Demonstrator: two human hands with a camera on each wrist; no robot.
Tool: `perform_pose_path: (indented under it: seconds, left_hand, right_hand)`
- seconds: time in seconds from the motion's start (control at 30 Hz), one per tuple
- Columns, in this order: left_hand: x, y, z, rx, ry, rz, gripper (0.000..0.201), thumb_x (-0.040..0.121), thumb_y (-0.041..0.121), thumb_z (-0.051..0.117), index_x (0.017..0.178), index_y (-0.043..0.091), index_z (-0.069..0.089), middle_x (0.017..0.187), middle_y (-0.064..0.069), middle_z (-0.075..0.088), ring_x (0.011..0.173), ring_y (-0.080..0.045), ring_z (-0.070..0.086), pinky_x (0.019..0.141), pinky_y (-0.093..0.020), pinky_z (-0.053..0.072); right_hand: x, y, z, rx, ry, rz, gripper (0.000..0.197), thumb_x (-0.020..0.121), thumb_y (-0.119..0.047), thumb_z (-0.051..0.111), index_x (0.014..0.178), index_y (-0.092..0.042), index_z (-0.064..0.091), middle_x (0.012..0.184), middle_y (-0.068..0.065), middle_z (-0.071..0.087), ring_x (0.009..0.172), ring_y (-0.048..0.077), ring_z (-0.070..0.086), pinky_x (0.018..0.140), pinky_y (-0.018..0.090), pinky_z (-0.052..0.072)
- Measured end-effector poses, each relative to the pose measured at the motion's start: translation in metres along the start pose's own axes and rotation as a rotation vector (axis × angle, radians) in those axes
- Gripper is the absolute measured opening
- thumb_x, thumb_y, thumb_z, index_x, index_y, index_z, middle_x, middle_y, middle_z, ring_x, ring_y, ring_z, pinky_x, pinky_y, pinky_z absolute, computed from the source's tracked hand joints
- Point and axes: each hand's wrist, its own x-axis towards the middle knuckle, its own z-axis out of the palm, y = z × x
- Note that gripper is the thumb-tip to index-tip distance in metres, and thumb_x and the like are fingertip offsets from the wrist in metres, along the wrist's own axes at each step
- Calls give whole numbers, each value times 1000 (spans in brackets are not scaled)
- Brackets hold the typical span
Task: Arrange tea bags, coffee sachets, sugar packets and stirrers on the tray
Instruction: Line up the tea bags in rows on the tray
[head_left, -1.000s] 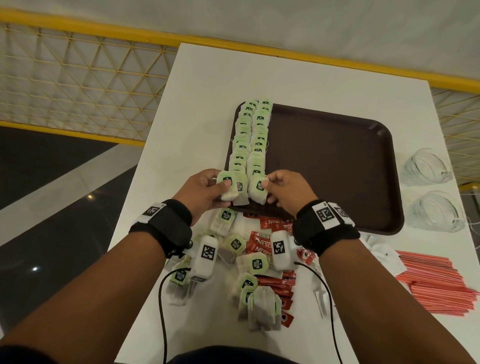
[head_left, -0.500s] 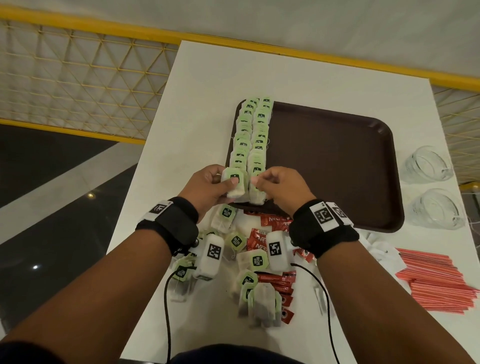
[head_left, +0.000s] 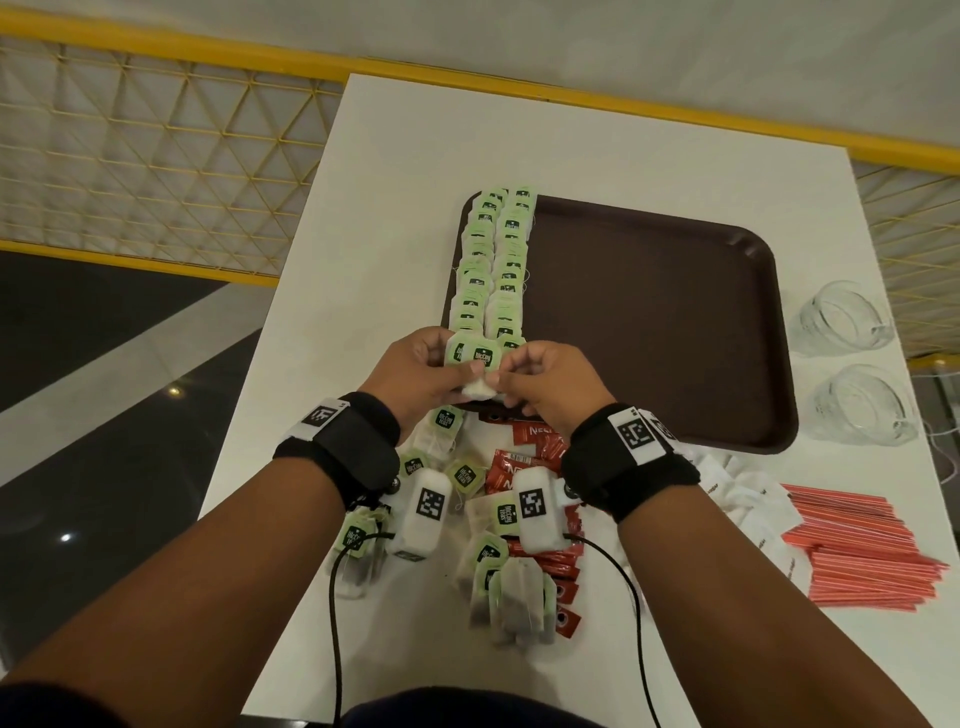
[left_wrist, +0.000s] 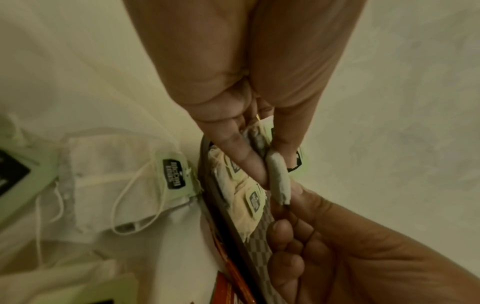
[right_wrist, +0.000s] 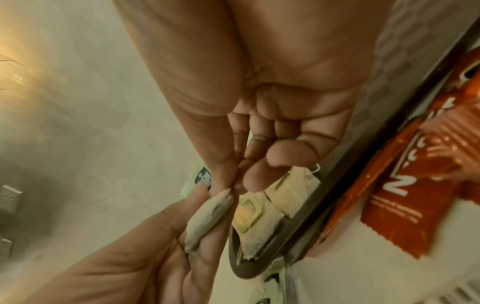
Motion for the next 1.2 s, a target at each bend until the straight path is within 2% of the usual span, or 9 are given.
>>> perform_pose_path:
  seconds: [0.13, 0.33, 0.53, 0.6, 0.67, 0.73, 0.87, 1.0, 1.2]
  left_hand:
    - [0, 1, 0, -31, 12, -19, 7, 91, 2, 63, 96, 7, 62, 97, -10, 72, 85, -20, 72, 70, -26, 60]
    - [-1, 1, -10, 30, 95, -28, 11, 97, 6, 54, 90, 10, 62, 100, -17, 68, 97, -28, 69, 76, -29, 60]
    - [-2, 6, -10, 269, 129, 69, 10, 94, 12, 60, 91, 13, 70, 90, -7, 73, 72, -1, 64, 57, -8, 45]
    - [0, 5, -11, 322, 116, 69, 10, 93, 15, 64, 98, 11, 72, 93, -7, 71, 75, -7, 61, 56, -10, 46]
    - [1, 3, -11, 375, 100, 65, 6, 90, 15, 69, 94, 13, 72, 91, -4, 71, 79, -12, 62, 59, -16, 50]
    - [2, 0, -10, 462, 115, 79, 3, 86, 16, 73, 89, 16, 71, 85, 0, 71, 79, -14, 65, 62, -22, 53]
    - [8, -7, -6, 632, 209, 95, 16, 80, 24, 79, 88, 19, 67, 85, -1, 71, 80, -18, 68, 70, -32, 56]
    - [10, -8, 1, 745, 272, 130, 17, 81, 25, 77, 88, 21, 62, 81, 6, 65, 79, -13, 61, 70, -24, 44]
    - [10, -6, 2, 841, 333, 165, 25, 82, 27, 76, 90, 13, 58, 86, 0, 62, 79, -17, 56, 66, -27, 42]
  right_hand:
    - [0, 6, -6, -20, 50, 40, 18, 84, -12, 73, 97, -1, 66, 77, 7, 67, 57, 7, 59, 48, 15, 47]
    - [6, 15, -15, -142, 117, 117, 14, 85, -11, 73, 94, -3, 66, 75, 8, 67, 50, 9, 56, 44, 21, 46]
    - [18, 16, -11, -370, 134, 136, 11, 84, -17, 74, 89, -11, 67, 76, 1, 68, 48, 10, 59, 48, 21, 46]
    - [19, 17, -10, -416, 166, 117, 12, 81, -19, 75, 85, -15, 64, 81, 2, 68, 54, 13, 63, 51, 24, 51]
    - [18, 18, -10, -434, 210, 82, 16, 77, -23, 76, 81, -19, 61, 85, 1, 66, 69, 18, 66, 66, 35, 59]
    - [15, 17, -10, -435, 231, 57, 19, 76, -26, 78, 81, -21, 60, 85, -1, 64, 80, 19, 65, 75, 42, 59]
    - [10, 15, -12, -441, 210, 21, 20, 77, -30, 77, 82, -19, 61, 84, -2, 65, 81, 17, 64, 76, 43, 58]
    - [8, 14, -17, -449, 220, 9, 21, 78, -33, 77, 81, -19, 62, 83, -2, 65, 80, 17, 64, 75, 44, 58]
    - [1, 12, -21, -439, 224, 10, 20, 81, -34, 74, 82, -18, 62, 83, 0, 65, 81, 17, 63, 76, 46, 58]
